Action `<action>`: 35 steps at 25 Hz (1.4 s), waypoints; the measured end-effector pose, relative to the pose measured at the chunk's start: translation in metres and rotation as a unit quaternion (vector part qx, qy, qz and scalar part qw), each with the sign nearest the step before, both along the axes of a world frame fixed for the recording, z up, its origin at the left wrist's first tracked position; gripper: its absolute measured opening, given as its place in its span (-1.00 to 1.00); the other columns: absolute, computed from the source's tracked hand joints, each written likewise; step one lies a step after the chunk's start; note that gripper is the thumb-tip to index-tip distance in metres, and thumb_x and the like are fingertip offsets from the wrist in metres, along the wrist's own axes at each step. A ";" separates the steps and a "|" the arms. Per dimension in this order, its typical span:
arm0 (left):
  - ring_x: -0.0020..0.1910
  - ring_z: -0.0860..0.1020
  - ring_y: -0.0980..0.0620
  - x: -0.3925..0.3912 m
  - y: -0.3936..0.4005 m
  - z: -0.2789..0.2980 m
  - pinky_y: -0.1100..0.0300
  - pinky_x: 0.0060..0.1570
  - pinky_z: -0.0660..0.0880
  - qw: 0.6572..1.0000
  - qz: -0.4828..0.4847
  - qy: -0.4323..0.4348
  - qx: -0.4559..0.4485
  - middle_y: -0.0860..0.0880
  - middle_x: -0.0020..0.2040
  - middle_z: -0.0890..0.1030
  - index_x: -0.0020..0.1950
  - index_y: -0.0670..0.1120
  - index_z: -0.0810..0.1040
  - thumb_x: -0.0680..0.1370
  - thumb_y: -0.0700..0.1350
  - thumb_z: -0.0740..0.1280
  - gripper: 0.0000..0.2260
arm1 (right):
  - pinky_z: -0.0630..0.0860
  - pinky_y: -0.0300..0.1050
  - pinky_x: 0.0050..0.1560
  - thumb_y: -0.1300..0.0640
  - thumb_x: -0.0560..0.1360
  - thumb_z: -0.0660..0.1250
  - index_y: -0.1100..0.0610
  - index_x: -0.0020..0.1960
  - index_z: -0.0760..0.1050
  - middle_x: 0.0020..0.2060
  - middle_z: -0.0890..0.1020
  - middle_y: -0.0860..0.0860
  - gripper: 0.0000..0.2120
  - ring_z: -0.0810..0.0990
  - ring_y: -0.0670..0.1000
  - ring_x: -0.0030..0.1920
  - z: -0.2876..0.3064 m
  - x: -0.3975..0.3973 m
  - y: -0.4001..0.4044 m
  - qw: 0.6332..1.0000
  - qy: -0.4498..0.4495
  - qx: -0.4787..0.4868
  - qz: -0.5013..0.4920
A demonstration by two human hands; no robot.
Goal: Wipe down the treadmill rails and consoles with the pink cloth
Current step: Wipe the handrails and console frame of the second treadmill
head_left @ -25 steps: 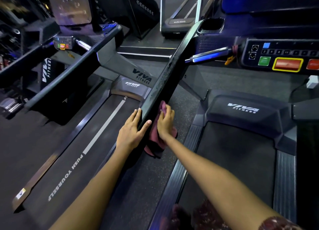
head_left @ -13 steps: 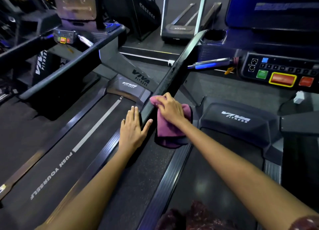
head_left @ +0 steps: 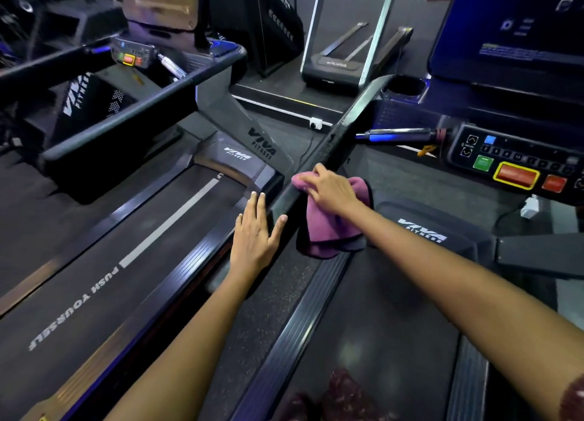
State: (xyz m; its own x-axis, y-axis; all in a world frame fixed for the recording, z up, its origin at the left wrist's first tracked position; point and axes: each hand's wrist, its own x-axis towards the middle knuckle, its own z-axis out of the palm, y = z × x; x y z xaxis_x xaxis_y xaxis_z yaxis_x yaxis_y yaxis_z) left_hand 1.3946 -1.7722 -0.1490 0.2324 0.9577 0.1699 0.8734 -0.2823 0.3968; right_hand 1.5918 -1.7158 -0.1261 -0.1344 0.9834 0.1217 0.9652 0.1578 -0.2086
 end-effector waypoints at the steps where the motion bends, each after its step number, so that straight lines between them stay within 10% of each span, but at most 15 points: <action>1: 0.52 0.04 -0.01 0.000 0.001 0.001 -0.04 0.44 0.12 1.000 -0.001 -0.002 -0.004 -0.09 0.55 0.03 0.53 -0.14 0.01 0.45 0.36 -0.22 -0.20 | 0.45 0.08 -0.06 0.01 0.56 0.18 -0.02 0.20 0.51 0.06 0.42 0.14 -0.74 0.53 0.21 0.03 0.005 -0.004 0.010 0.999 0.003 -0.004 -0.032; 8: 0.40 0.30 -0.07 0.003 0.005 -0.006 0.00 0.22 0.36 0.987 -0.012 0.155 -0.027 -0.12 0.47 0.26 0.48 -0.20 0.11 0.50 0.34 0.06 -0.23 | 0.49 0.06 -0.07 0.06 0.52 0.26 0.04 0.31 0.45 0.10 0.46 0.16 -0.64 0.53 0.16 -0.02 -0.011 -0.019 -0.027 0.995 0.022 0.028 0.098; 15: 0.32 0.37 -0.14 0.004 0.006 -0.005 -0.03 0.09 0.42 0.987 -0.019 0.157 -0.033 -0.11 0.49 0.20 0.50 -0.18 0.05 0.53 0.29 0.10 -0.27 | 0.44 0.04 -0.02 0.01 0.55 0.19 -0.01 0.12 0.54 0.06 0.44 0.14 -0.78 0.54 0.22 0.05 0.011 -0.010 0.031 0.994 0.047 -0.017 -0.098; 22: 0.46 0.15 -0.17 0.026 0.026 0.008 -0.13 0.34 0.19 0.964 0.039 0.179 -0.193 -0.12 0.54 -0.03 0.52 -0.20 -0.15 0.54 0.25 0.14 -0.20 | 0.48 0.07 -0.15 0.02 0.55 0.22 0.01 0.29 0.47 0.04 0.43 0.17 -0.68 0.54 0.21 -0.03 -0.015 0.026 0.008 0.997 0.052 0.033 0.038; 26: 0.39 0.28 -0.20 0.068 0.051 0.012 -0.10 0.26 0.28 0.969 0.073 0.163 -0.169 -0.18 0.49 0.16 0.49 -0.23 -0.01 0.53 0.26 0.14 -0.24 | 0.45 0.02 -0.04 0.01 0.56 0.17 0.01 0.17 0.53 0.09 0.43 0.14 -0.74 0.55 0.21 0.06 0.011 0.031 0.066 0.999 0.013 -0.012 -0.048; 32: 0.03 0.56 -0.17 0.085 0.061 0.003 0.05 -0.18 0.41 0.975 0.135 0.170 -0.052 -0.12 0.15 0.53 0.20 -0.15 0.35 0.46 0.34 0.15 -0.40 | 0.48 0.03 -0.07 0.00 0.53 0.23 0.01 0.31 0.44 0.12 0.43 0.15 -0.64 0.54 0.18 0.03 0.003 0.050 0.043 0.987 -0.007 0.001 0.163; 35: -0.01 0.57 -0.14 0.087 0.062 0.001 0.09 -0.25 0.35 0.971 0.141 0.187 -0.036 -0.11 0.11 0.53 0.17 -0.14 0.35 0.46 0.36 0.14 -0.40 | 0.47 0.06 -0.08 0.00 0.54 0.22 -0.01 0.28 0.47 0.07 0.43 0.15 -0.68 0.55 0.21 0.02 0.005 0.077 0.063 0.997 0.014 -0.006 0.082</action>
